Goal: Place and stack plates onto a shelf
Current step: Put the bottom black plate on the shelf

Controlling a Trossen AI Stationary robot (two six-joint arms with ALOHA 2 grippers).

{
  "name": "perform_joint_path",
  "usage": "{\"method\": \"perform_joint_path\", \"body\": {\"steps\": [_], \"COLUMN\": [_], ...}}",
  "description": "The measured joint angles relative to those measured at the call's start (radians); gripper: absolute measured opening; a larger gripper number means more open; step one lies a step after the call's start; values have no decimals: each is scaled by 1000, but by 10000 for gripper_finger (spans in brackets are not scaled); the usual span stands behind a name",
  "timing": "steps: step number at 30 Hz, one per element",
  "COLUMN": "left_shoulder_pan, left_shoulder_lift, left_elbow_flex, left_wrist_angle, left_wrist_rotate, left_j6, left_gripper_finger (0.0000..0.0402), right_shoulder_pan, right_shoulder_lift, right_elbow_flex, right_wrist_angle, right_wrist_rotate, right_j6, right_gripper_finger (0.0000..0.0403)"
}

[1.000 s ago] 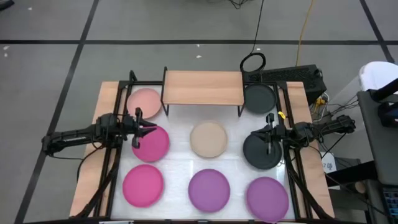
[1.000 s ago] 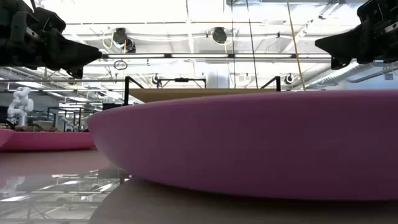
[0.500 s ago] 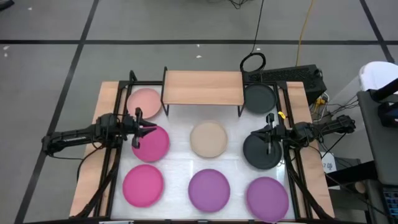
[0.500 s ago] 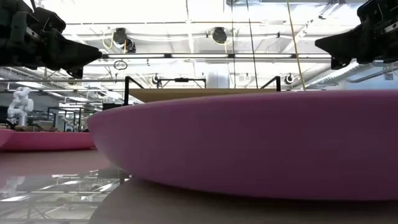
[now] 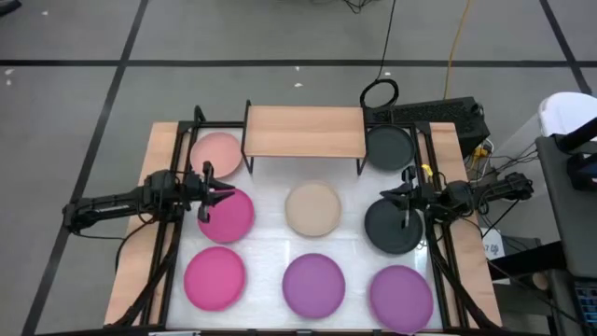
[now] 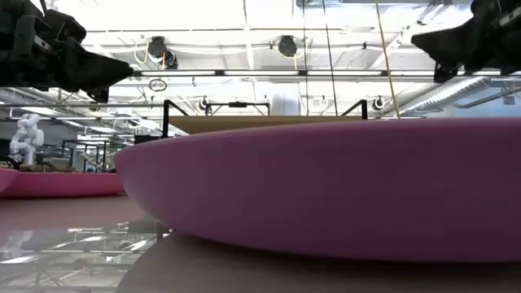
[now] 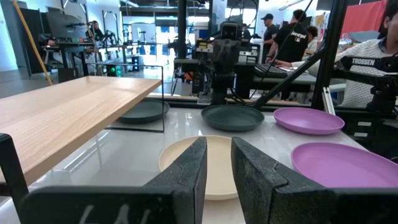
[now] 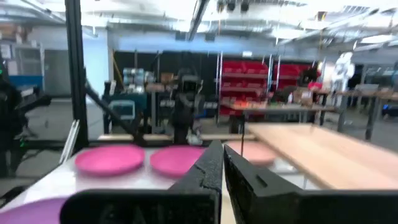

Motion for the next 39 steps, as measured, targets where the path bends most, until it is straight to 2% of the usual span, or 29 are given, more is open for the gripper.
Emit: {"method": "perform_joint_path", "body": {"steps": [3,7,11,13,15,18,22,24,28,33,39], "left_shoulder_pan": [0,0,0,0,0,0,0,0,0,0,0], "left_shoulder_lift": [0,0,0,0,0,0,0,0,0,0,0], "left_elbow_flex": [0,0,0,0,0,0,0,0,0,0,0], "left_wrist_angle": [0,0,0,0,-1,0,0,0,-1,-2,0], "left_wrist_rotate": [0,0,0,0,0,0,0,0,0,0,0], "left_j6": [0,0,0,0,0,0,0,0,0,0,0], "left_gripper_finger": [79,79,79,79,79,79,79,79,79,79,79], "right_shoulder_pan": [0,0,0,0,0,0,0,0,0,0,1], "right_shoulder_lift": [4,24,81,122,193,345,558,656,799,870,913], "right_elbow_flex": [36,114,200,278,368,526,761,862,999,1050,1040], "right_wrist_angle": [32,224,397,381,284,91,-231,-409,-662,-903,-1154], "right_wrist_rotate": [-1,-14,-136,-135,-127,-55,72,102,102,85,-114], "right_j6": [-53,-129,-214,-236,-262,-280,-272,-224,-96,79,347], "right_gripper_finger": [0,0,0,0,0,0,0,0,0,4,58]}}
